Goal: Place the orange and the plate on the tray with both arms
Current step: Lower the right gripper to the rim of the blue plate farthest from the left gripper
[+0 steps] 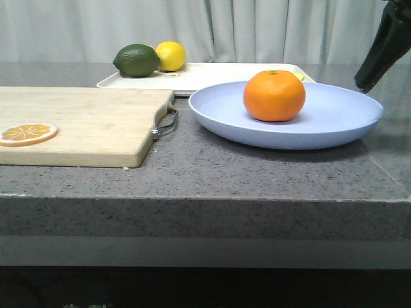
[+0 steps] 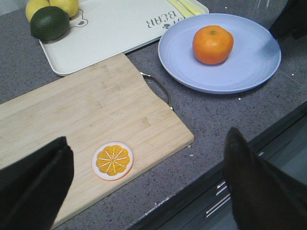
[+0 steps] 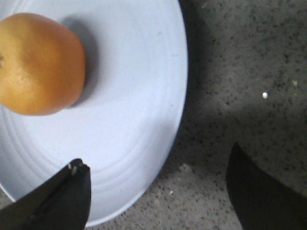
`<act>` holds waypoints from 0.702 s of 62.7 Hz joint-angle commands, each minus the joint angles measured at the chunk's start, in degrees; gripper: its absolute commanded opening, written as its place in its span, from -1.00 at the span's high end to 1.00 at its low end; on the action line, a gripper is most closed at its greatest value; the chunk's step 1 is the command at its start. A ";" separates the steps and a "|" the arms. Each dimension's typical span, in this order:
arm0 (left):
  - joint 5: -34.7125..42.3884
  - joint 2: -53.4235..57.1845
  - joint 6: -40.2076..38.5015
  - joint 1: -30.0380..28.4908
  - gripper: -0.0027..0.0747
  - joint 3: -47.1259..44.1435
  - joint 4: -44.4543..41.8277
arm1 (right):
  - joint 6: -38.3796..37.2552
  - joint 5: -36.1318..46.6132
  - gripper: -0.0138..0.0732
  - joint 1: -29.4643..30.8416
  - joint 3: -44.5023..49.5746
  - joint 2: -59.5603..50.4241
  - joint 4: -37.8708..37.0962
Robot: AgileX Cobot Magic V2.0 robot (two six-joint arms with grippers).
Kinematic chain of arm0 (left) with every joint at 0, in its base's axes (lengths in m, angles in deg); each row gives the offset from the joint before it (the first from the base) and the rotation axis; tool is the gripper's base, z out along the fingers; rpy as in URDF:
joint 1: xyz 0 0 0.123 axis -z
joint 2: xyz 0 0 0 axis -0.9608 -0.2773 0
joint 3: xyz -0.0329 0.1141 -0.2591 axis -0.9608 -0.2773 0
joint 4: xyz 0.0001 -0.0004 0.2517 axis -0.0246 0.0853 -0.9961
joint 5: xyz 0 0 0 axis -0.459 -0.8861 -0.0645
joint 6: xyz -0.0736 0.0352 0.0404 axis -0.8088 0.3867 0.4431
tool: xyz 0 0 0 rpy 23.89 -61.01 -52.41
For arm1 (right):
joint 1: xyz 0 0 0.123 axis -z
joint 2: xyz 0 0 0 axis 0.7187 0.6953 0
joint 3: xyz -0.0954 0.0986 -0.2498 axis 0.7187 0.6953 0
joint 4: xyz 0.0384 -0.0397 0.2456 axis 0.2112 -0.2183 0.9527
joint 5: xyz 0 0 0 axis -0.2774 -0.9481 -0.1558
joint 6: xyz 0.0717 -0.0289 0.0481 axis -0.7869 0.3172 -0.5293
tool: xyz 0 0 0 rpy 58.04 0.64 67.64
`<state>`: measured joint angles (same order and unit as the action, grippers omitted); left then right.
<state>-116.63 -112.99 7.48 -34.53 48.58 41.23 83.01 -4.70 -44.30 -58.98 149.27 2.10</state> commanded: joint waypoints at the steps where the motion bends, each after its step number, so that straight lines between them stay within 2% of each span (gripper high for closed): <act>1: 4.07 -0.05 -0.73 -0.16 -0.65 1.57 0.00 | 0.60 3.23 -0.67 0.37 -1.85 -0.34 3.34; 12: 4.41 -0.05 -0.73 -0.16 -0.65 1.52 0.00 | 0.84 4.61 -0.64 0.37 -1.85 1.72 5.30; 44: 5.08 -0.05 -0.73 -0.16 -0.65 1.52 0.00 | 1.66 5.55 0.18 0.37 -1.96 4.31 7.45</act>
<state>-115.93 -112.99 7.48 -34.53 48.58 41.23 83.86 -0.62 -44.30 -59.11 155.35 7.52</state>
